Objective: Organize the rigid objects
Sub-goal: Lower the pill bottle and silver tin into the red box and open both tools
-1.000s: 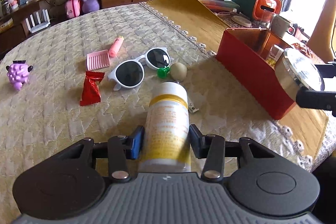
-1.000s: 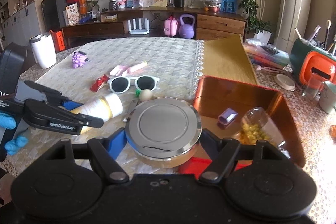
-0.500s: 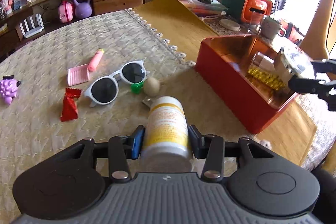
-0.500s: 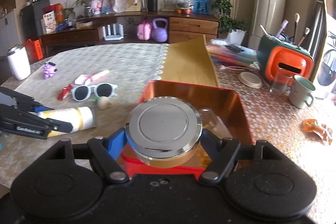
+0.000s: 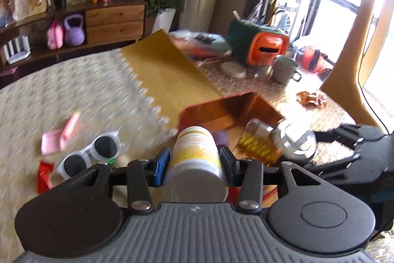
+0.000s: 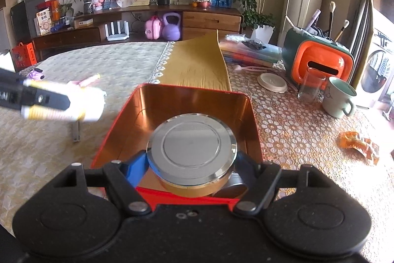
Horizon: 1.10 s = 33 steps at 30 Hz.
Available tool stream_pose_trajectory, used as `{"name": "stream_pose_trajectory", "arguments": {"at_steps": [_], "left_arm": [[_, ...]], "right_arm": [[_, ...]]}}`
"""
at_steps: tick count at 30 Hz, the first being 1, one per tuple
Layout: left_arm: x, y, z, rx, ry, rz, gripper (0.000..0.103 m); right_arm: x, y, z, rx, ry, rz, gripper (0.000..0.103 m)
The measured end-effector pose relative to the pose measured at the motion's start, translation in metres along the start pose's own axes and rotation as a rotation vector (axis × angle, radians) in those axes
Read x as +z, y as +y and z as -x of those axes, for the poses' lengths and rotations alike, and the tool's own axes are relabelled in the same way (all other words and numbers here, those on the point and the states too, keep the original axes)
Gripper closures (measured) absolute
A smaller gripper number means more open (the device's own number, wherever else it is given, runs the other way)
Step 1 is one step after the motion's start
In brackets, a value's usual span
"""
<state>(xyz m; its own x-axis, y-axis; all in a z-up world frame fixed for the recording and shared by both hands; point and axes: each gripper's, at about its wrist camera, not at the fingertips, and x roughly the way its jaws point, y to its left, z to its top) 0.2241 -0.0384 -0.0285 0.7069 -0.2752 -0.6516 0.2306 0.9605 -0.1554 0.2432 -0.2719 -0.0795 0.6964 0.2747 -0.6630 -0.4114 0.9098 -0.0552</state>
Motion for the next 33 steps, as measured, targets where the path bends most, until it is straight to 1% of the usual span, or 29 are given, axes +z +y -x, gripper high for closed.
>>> {"name": "stream_pose_trajectory", "arguments": {"at_steps": [6, 10, 15, 17, 23, 26, 28, 30, 33], "left_arm": [[0.016, -0.036, -0.025, 0.001, -0.003, -0.052, 0.059], [0.022, -0.05, -0.045, 0.034, -0.002, -0.057, 0.059], [0.024, -0.06, -0.071, 0.073, 0.022, -0.063, 0.059], [0.025, -0.063, -0.079, 0.089, 0.031, -0.07, 0.059], [0.023, -0.061, -0.094, 0.1, 0.053, -0.059, 0.059], [0.022, -0.06, -0.097, 0.097, 0.05, -0.059, 0.059], [0.023, -0.06, -0.098, 0.095, 0.05, -0.058, 0.059], [0.025, -0.059, -0.101, 0.091, 0.057, -0.052, 0.059], [0.024, -0.058, -0.108, 0.083, 0.081, -0.029, 0.059]], "right_arm": [[0.002, -0.005, -0.004, 0.01, 0.011, -0.005, 0.027], [0.004, -0.006, -0.008, 0.004, 0.022, 0.007, 0.027], [0.007, -0.013, -0.018, -0.001, 0.05, -0.003, 0.027], [0.008, -0.012, -0.02, -0.002, 0.055, 0.015, 0.027], [0.008, -0.014, -0.027, -0.018, 0.065, 0.048, 0.027], [0.008, -0.014, -0.024, 0.031, 0.055, 0.037, 0.027], [0.007, -0.008, -0.022, 0.057, 0.052, 0.069, 0.027], [0.006, -0.001, -0.024, 0.06, 0.056, 0.103, 0.027], [0.006, 0.005, -0.03, 0.038, 0.068, 0.139, 0.027]]}}
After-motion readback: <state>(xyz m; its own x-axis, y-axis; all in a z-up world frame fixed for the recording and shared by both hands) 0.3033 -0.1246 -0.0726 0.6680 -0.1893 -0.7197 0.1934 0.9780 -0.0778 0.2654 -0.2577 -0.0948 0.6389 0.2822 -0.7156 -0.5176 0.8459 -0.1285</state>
